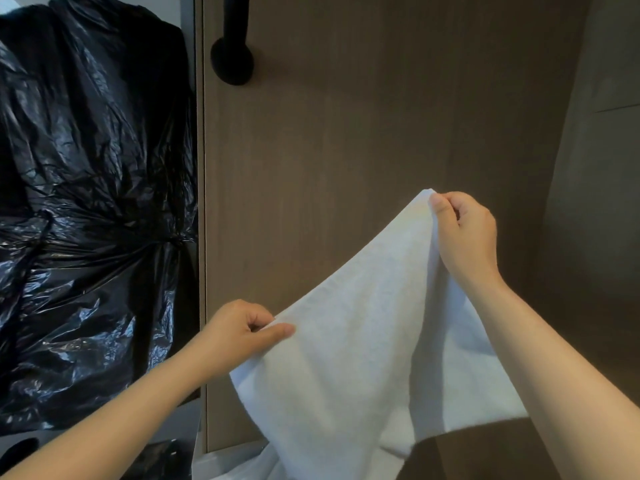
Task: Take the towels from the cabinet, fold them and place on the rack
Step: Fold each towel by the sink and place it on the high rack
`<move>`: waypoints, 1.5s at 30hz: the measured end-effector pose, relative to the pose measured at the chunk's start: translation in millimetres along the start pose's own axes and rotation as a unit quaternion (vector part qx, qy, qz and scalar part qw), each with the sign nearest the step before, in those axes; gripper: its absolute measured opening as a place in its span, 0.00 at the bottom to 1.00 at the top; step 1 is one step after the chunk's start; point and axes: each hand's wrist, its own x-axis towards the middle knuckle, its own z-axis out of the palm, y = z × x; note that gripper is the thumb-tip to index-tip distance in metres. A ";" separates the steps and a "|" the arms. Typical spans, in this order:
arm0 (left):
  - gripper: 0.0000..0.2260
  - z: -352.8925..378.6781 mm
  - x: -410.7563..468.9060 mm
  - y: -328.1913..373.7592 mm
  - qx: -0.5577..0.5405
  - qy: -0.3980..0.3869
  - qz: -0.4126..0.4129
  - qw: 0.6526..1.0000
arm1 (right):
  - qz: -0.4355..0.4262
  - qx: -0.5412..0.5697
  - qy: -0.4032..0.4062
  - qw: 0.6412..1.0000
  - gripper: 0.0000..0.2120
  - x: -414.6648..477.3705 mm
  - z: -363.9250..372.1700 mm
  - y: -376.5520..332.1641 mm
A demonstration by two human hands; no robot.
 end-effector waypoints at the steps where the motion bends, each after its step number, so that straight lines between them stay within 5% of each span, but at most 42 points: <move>1: 0.26 -3.6 3.2 -4.1 0.015 0.006 -0.005 1.000 | 0.011 -0.006 0.006 1.000 0.15 2.9 -1.0 2.9; 14: 0.19 -44.7 41.6 -4.4 0.062 0.099 -0.009 0.993 | 0.048 -0.040 0.050 0.997 0.16 33.7 -12.8 11.6; 19: 0.22 -75.9 64.1 6.8 0.088 0.215 0.045 0.972 | 0.074 -0.023 0.075 0.994 0.16 42.9 -14.4 9.6; 23: 0.13 -91.3 79.1 18.0 0.067 0.278 0.056 0.957 | 0.113 -0.065 0.092 0.987 0.16 43.4 -12.2 14.0; 31: 0.09 -97.8 82.0 24.4 -0.055 0.272 -0.013 0.961 | 0.176 -0.044 0.088 0.979 0.20 40.9 -7.2 27.8; 37: 0.06 -103.6 76.2 18.4 -0.257 0.160 -0.039 0.952 | 0.254 -0.025 0.078 0.964 0.21 39.6 -6.5 40.1; 45: 0.06 -96.0 77.9 17.1 -0.215 0.238 -0.063 0.945 | 0.314 -0.011 0.043 0.948 0.21 25.5 3.1 54.6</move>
